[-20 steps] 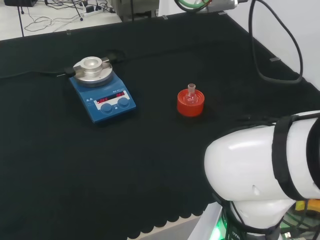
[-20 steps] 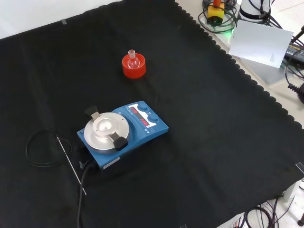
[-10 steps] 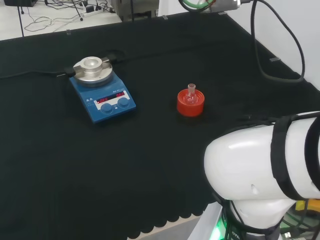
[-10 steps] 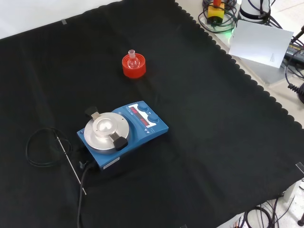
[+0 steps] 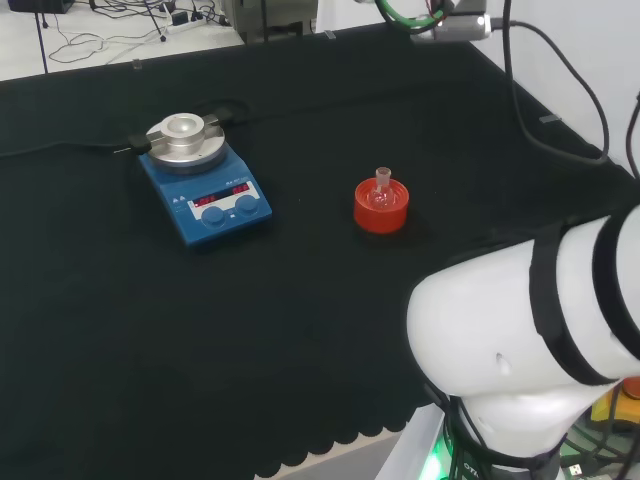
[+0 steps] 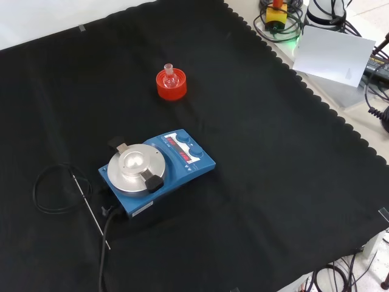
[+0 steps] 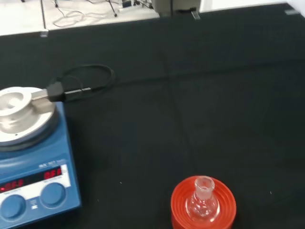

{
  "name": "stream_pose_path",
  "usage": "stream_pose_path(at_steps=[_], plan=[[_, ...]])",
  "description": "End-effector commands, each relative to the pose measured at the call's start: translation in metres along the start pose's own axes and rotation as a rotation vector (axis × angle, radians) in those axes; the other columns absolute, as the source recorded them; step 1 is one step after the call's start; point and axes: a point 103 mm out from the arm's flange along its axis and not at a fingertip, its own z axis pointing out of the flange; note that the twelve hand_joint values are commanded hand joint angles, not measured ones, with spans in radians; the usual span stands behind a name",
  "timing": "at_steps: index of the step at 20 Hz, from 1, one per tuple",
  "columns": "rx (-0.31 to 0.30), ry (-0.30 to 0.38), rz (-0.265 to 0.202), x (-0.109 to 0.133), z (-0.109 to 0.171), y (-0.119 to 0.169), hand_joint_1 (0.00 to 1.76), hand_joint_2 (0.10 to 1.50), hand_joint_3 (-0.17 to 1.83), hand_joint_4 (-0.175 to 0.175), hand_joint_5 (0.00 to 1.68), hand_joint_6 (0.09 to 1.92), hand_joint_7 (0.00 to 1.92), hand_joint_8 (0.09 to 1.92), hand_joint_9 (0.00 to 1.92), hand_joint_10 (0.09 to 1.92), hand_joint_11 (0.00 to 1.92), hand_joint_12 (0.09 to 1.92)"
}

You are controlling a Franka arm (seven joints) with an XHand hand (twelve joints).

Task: Pick up the round-bottom flask.

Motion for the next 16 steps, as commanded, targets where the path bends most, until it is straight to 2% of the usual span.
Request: stream_pose_path(at_steps=[1,5,9,12,16], plan=[[0.043,0.059,0.069,-0.037,0.044,0.033,0.31,1.17,0.28,-0.036,0.34,0.41,0.13,0.63,0.22,0.71,0.0,1.34],[0.058,0.086,0.086,-0.052,0.073,0.052,0.34,1.16,0.28,-0.04,0.35,0.39,0.14,0.63,0.23,0.71,0.0,1.36],[0.033,0.09,0.086,-0.069,0.1,0.07,0.4,1.12,0.27,-0.046,0.36,0.37,0.15,0.64,0.25,0.71,0.0,1.37],[0.011,0.087,0.077,-0.07,0.12,0.079,0.49,1.05,0.26,-0.051,0.38,0.32,0.16,0.65,0.27,0.72,0.0,1.38],[0.021,0.094,0.066,-0.066,0.144,0.083,0.64,0.94,0.27,-0.056,0.41,0.27,0.19,0.66,0.3,0.72,0.0,1.39]])
